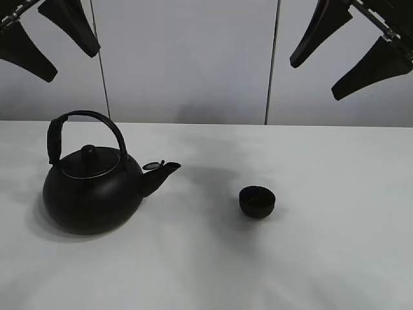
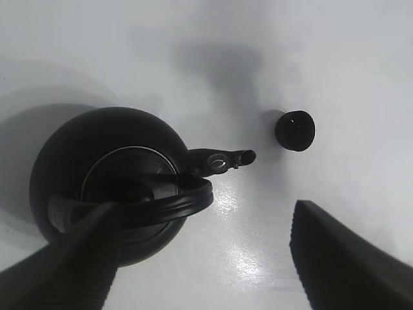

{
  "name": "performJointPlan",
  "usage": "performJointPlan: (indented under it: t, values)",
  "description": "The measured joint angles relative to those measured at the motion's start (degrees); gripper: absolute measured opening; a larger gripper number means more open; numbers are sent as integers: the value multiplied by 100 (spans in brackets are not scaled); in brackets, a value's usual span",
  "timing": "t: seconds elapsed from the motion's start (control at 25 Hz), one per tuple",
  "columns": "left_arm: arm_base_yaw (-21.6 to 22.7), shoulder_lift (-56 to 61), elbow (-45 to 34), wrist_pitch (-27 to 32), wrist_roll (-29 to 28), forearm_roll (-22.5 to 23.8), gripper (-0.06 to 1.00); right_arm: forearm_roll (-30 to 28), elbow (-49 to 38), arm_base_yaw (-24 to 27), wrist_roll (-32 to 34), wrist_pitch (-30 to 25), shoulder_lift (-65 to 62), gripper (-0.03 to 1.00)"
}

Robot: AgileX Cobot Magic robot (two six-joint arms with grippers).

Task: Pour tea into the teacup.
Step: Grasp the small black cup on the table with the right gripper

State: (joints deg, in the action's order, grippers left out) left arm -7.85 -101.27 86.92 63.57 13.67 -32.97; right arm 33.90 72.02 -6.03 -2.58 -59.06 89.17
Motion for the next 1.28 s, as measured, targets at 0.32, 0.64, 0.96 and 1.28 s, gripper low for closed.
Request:
performJointPlan:
  t: [0.32,0.64,0.96,1.28]
  values:
    - [0,0,0,0,0,0,53,0,0,-1,-668,5,0,43]
    - [0,0,0,5,0,0,53,274,0,-6,-2181,-418,0,60]
    - [0,0,0,5,0,0,53,-95,0,-399,-2252,-447,0,62]
    - [0,0,0,5,0,0,53,-2398,0,-1673,-805,339,0,61]
